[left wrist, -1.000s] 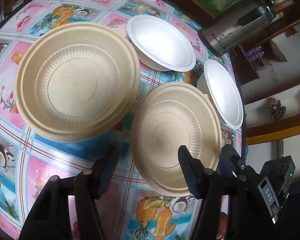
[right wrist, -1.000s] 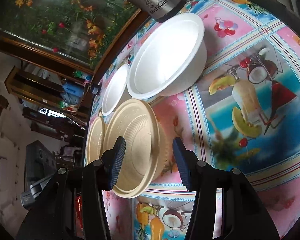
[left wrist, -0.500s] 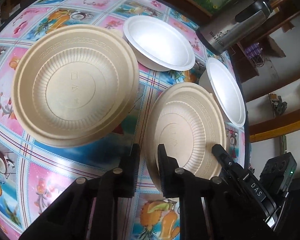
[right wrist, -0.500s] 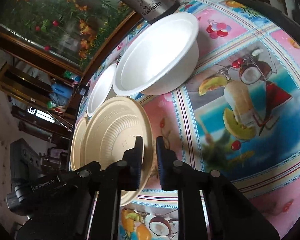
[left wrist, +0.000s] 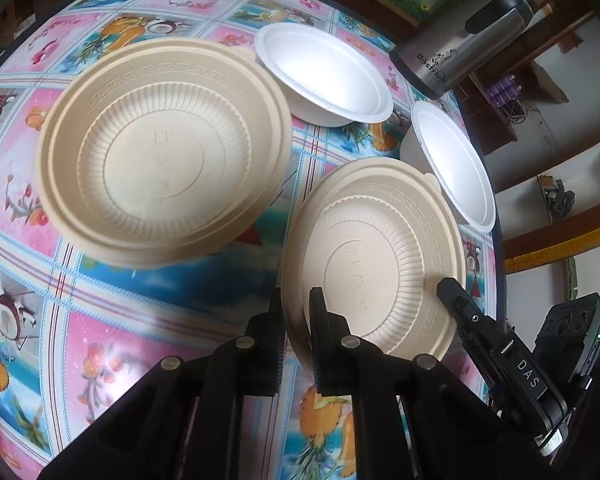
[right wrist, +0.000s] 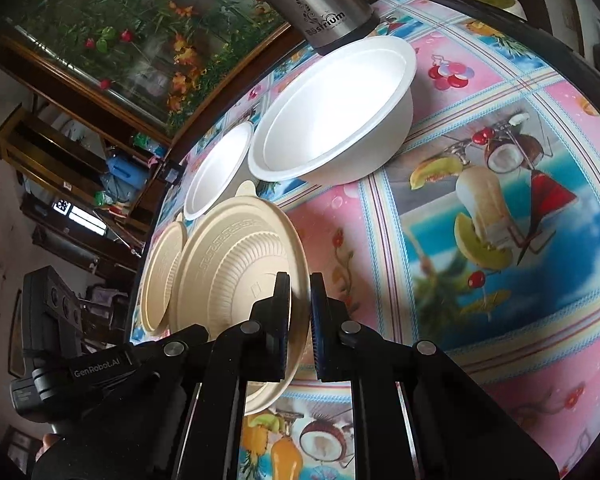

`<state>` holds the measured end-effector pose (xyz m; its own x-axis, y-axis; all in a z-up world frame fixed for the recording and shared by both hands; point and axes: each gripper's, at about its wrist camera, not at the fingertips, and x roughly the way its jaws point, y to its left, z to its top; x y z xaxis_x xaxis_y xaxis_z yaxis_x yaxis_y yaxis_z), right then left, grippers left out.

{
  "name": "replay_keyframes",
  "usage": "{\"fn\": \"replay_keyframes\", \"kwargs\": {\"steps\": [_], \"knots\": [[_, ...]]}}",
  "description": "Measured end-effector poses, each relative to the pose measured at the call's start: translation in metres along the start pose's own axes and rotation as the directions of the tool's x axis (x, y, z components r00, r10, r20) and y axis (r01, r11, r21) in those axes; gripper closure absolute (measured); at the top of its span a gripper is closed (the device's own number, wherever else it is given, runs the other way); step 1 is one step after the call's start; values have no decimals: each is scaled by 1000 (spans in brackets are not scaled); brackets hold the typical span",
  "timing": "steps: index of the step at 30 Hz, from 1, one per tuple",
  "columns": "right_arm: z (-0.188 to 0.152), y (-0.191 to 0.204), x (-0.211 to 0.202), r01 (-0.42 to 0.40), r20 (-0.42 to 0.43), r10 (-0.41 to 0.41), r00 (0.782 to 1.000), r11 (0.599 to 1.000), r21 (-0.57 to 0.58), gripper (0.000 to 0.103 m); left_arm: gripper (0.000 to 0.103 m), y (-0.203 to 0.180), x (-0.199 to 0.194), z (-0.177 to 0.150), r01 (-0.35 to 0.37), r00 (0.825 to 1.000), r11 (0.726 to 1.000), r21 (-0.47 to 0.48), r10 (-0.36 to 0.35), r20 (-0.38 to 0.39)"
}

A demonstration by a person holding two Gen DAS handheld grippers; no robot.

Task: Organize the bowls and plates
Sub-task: 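Carry the beige ribbed bowl with the left tool and lower it onto the red plates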

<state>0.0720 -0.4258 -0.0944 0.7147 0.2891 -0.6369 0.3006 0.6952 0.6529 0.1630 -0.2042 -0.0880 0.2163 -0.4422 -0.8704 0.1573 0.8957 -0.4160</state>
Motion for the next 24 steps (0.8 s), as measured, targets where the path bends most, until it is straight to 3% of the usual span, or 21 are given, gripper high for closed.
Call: {"fn": "replay_keyframes", "kwargs": {"steps": [11, 24], "knots": [[-49, 13, -24, -1, 7, 1, 1000, 1000, -10, 94, 94, 20, -23, -36, 7, 1000, 999, 51, -7, 5], [-108, 65, -33, 3, -45, -8, 999, 995, -103, 94, 93, 70, -64, -83, -64, 994, 995, 82, 57, 89]]}}
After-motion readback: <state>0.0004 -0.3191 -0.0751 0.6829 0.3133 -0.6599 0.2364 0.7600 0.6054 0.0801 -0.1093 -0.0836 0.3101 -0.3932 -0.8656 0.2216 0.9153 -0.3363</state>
